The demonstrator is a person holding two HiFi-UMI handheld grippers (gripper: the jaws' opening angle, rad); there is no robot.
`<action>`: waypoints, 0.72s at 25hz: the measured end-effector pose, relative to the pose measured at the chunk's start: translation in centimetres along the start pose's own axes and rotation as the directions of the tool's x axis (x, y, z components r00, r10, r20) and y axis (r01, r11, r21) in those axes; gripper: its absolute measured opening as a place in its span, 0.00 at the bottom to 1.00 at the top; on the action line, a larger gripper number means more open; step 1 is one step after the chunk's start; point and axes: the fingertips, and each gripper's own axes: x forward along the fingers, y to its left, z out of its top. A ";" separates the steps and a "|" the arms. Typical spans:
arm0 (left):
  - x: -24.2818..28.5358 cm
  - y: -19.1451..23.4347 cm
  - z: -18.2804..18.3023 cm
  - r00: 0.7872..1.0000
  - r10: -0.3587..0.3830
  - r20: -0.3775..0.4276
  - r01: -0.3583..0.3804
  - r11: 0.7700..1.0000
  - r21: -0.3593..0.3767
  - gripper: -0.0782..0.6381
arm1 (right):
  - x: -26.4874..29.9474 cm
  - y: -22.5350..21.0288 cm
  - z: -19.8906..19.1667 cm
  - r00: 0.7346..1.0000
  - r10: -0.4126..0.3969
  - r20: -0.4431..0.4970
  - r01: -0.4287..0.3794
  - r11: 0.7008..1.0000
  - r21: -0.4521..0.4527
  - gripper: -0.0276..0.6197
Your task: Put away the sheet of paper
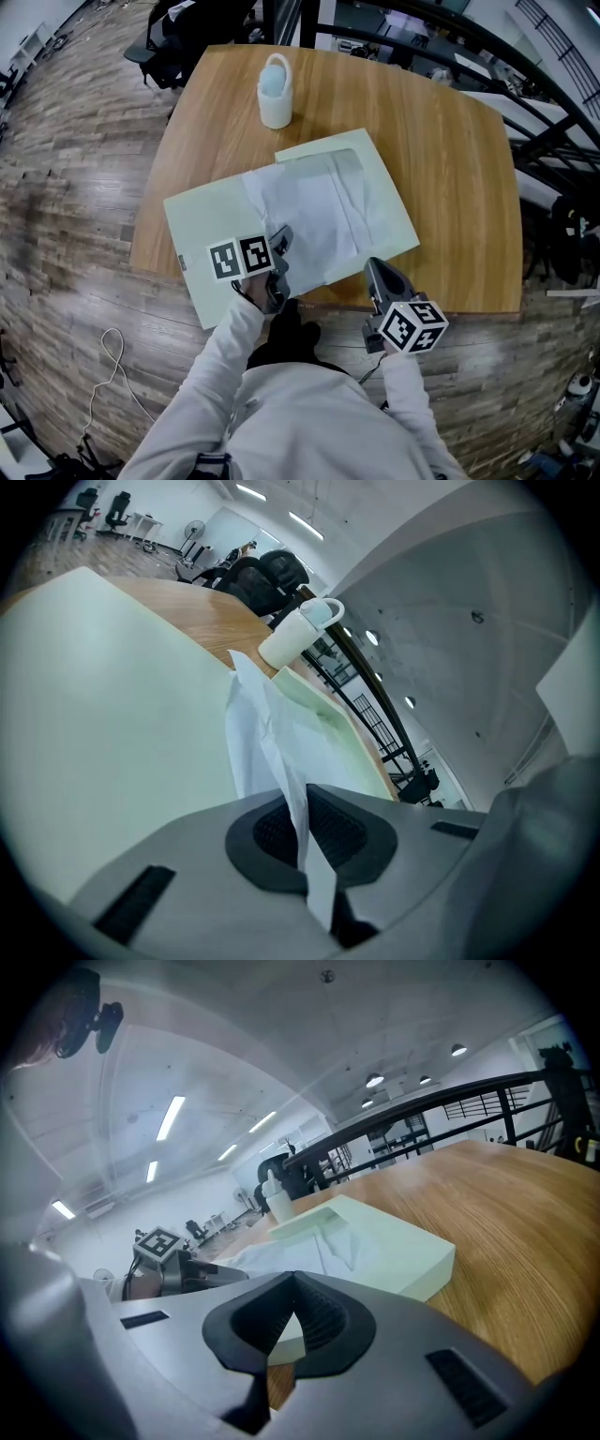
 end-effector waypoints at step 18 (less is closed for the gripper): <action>4.4 -3.1 -0.7 1.000 -0.006 -0.005 0.006 1.000 -0.013 0.13 | -1.0 -1.5 0.3 0.999 -0.028 0.020 0.028 0.999 0.020 0.08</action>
